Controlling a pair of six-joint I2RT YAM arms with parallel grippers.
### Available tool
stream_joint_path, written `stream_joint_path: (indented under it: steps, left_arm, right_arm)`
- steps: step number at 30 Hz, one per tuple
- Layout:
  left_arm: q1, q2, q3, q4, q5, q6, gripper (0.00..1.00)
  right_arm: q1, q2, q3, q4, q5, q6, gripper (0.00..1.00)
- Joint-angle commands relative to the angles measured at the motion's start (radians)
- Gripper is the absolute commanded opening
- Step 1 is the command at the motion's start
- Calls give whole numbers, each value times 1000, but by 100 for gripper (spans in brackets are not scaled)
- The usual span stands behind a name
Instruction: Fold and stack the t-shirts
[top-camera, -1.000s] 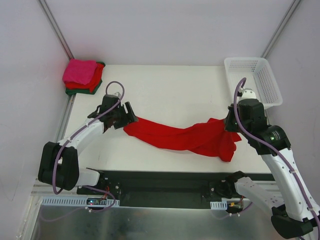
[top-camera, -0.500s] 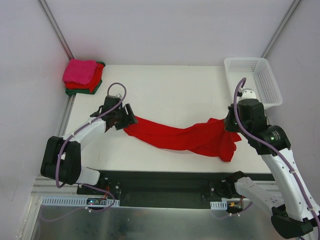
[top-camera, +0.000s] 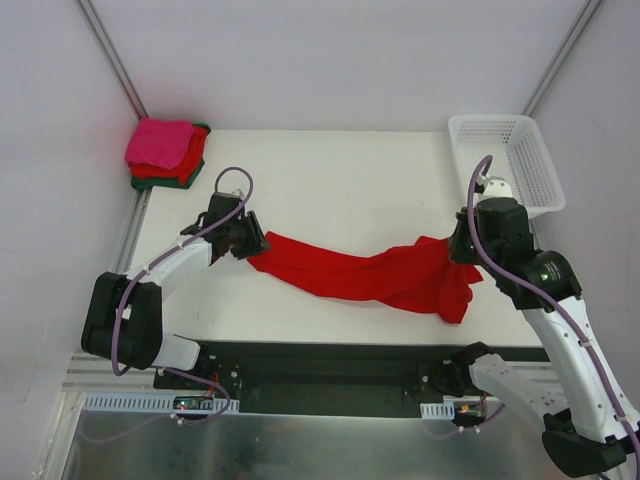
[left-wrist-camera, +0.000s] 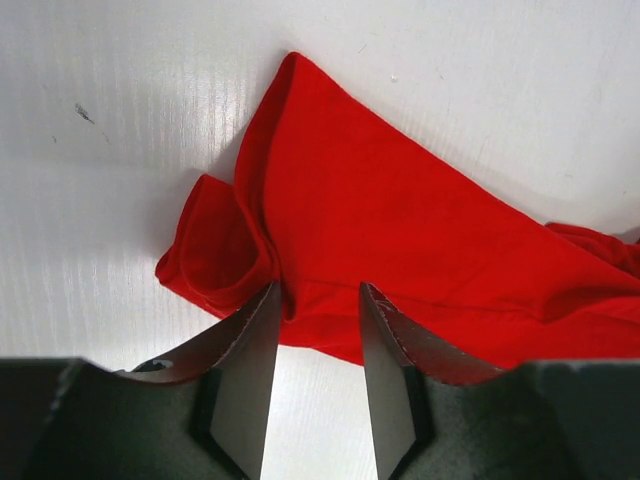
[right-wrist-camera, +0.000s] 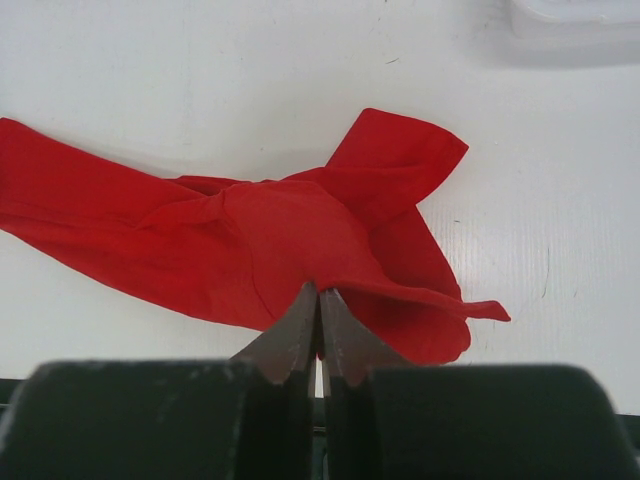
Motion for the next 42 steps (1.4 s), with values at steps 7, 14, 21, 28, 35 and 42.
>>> stream_joint_path:
  steps: [7, 14, 21, 28, 35, 42]
  left_arm:
    - [-12, -24, -16, 12, 22, 20, 35]
    - [-12, -82, 4, -45, 10, 35, 40]
    - [-12, -87, 22, -88, 0, 48, 37]
    - [-10, -61, 16, -91, -9, 52, 36]
    - [-12, -29, 18, -89, -21, 55, 36]
    - [-12, -4, 16, -80, -24, 54, 35]
  right_arm:
    - [7, -17, 7, 9, 31, 2, 5]
    - [6, -17, 0, 10, 29, 7, 5]
    - [6, -14, 2, 15, 23, 7, 5]
    - [6, -17, -3, 15, 29, 5, 5]
    - [7, -15, -3, 13, 29, 5, 5]
    - [6, -15, -3, 15, 31, 5, 5]
